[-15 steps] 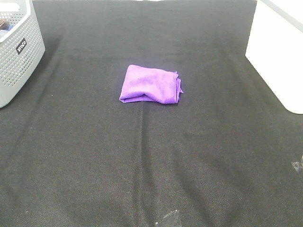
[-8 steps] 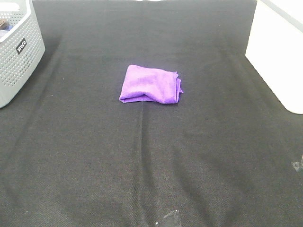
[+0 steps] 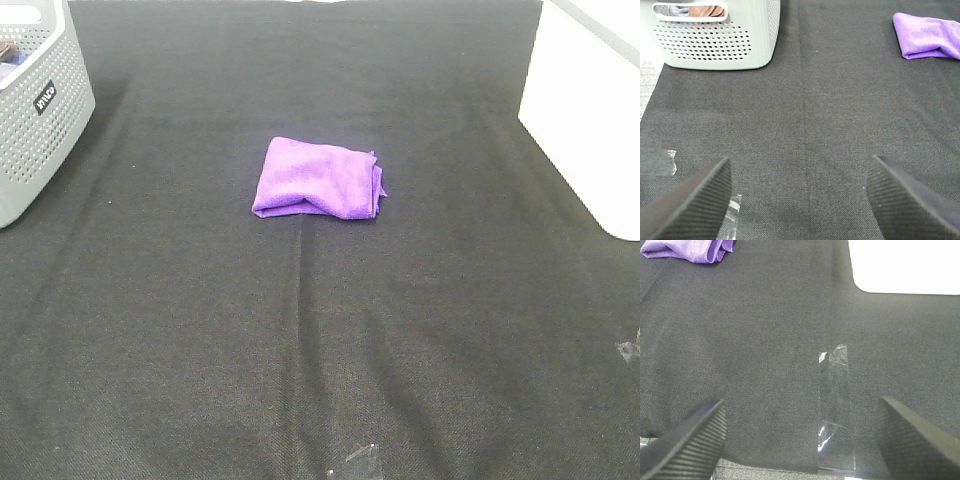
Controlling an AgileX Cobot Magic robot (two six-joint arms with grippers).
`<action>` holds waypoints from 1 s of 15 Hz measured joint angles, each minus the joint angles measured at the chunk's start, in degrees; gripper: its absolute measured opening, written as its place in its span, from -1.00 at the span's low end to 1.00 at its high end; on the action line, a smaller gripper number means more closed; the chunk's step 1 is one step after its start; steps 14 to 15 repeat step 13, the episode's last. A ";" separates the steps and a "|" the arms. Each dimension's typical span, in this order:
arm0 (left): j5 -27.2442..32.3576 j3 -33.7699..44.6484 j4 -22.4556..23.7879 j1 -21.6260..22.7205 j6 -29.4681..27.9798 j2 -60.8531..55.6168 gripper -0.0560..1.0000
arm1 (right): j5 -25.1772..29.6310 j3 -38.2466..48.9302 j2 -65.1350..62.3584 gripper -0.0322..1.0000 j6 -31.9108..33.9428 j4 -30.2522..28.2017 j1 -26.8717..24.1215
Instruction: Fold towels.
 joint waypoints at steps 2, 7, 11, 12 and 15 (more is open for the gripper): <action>0.00 0.00 0.00 0.00 0.00 0.00 0.45 | 0.00 0.00 0.00 0.58 0.00 0.06 0.00; 0.00 0.00 0.00 0.00 0.00 0.00 0.45 | 0.00 0.00 0.00 0.58 0.00 0.17 0.00; 0.00 0.00 0.00 0.00 0.00 0.00 0.45 | 0.00 0.00 0.00 0.58 0.00 0.23 0.00; 0.00 0.00 0.00 0.00 0.00 0.00 0.45 | 0.00 0.00 0.00 0.58 0.00 0.23 0.00; 0.00 0.00 0.00 0.00 0.00 0.00 0.45 | 0.00 0.00 0.00 0.58 0.00 0.23 0.00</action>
